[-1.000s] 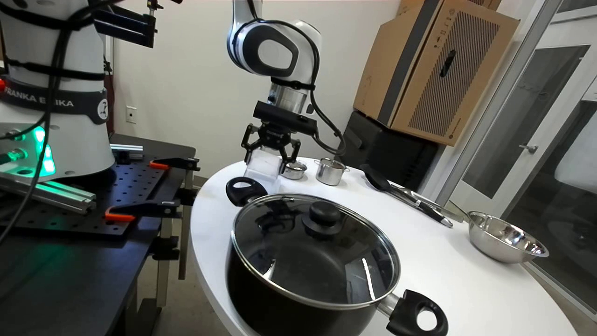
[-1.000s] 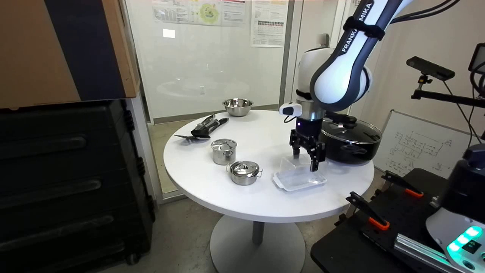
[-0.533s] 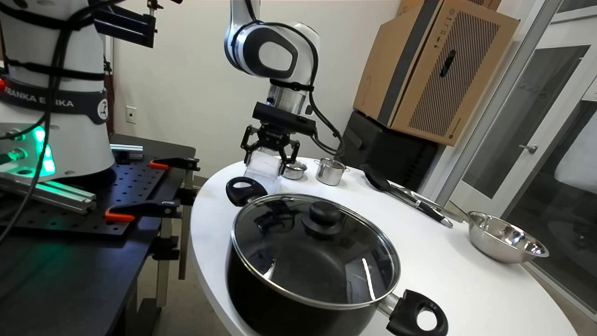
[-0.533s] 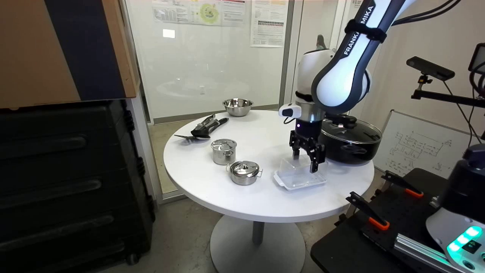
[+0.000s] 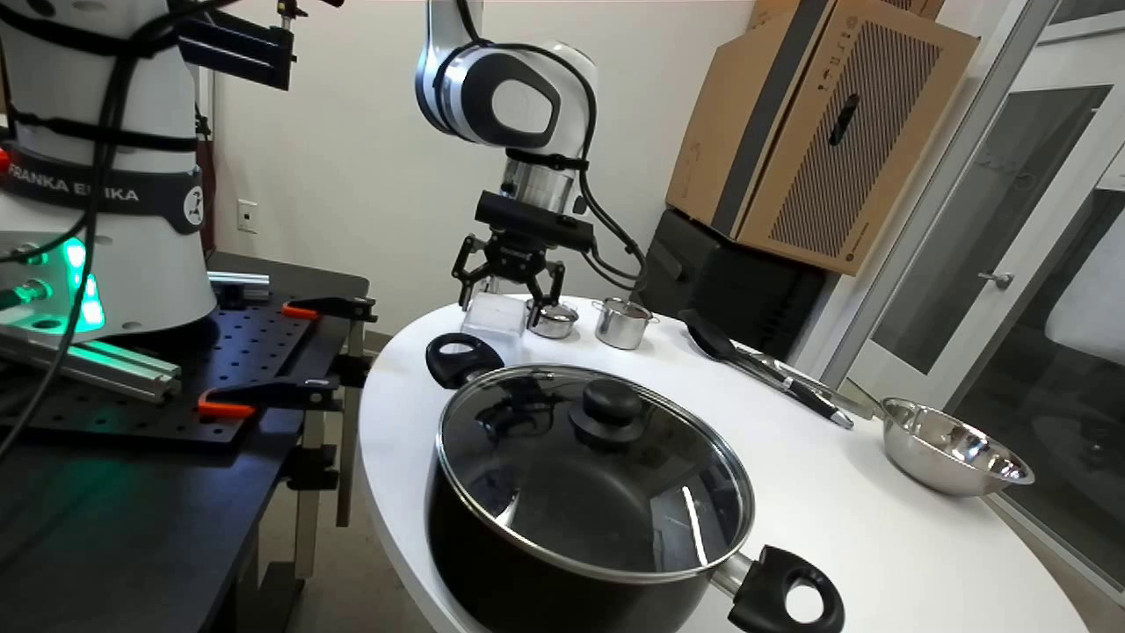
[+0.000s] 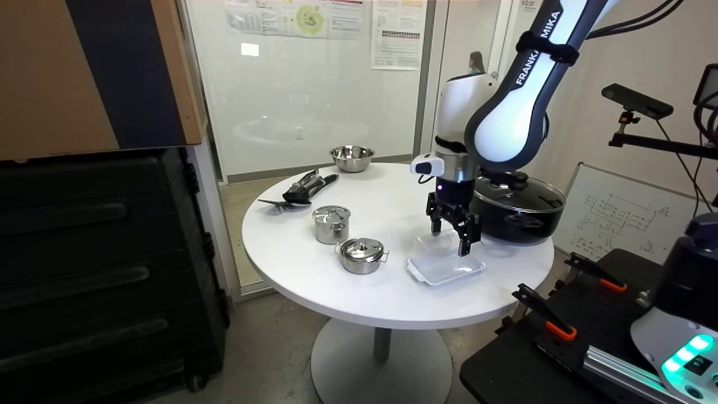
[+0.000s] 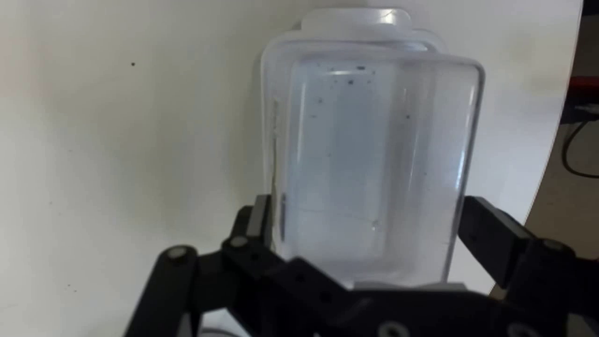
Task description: Put the clear cover on the white thing
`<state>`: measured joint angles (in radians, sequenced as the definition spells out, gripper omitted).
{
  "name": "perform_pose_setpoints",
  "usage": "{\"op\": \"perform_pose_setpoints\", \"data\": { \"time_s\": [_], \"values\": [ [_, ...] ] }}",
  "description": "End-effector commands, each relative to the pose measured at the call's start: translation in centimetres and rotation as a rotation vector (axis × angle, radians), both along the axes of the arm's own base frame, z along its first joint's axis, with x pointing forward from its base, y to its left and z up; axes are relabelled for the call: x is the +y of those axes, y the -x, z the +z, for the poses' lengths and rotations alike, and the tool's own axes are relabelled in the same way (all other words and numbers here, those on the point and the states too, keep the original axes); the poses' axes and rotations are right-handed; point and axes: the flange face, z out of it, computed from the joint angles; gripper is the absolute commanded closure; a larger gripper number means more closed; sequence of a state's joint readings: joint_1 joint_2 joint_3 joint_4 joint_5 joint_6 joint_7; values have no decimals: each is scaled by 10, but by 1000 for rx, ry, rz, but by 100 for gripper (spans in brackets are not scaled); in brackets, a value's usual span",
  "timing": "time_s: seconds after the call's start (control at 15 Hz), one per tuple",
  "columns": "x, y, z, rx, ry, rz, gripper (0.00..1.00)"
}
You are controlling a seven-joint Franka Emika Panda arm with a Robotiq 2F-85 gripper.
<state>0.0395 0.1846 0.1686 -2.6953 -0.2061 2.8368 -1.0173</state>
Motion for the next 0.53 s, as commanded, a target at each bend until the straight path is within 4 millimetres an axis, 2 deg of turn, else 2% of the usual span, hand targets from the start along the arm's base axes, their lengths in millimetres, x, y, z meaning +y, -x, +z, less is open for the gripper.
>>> {"op": "perform_pose_setpoints", "data": {
  "time_s": [0.0,0.33,0.47],
  "values": [
    [3,-1,0,-21,2,-6,0],
    [3,0,0,-24,1,-10,0],
    [3,0,0,-23,2,-7,9]
  ]
}}
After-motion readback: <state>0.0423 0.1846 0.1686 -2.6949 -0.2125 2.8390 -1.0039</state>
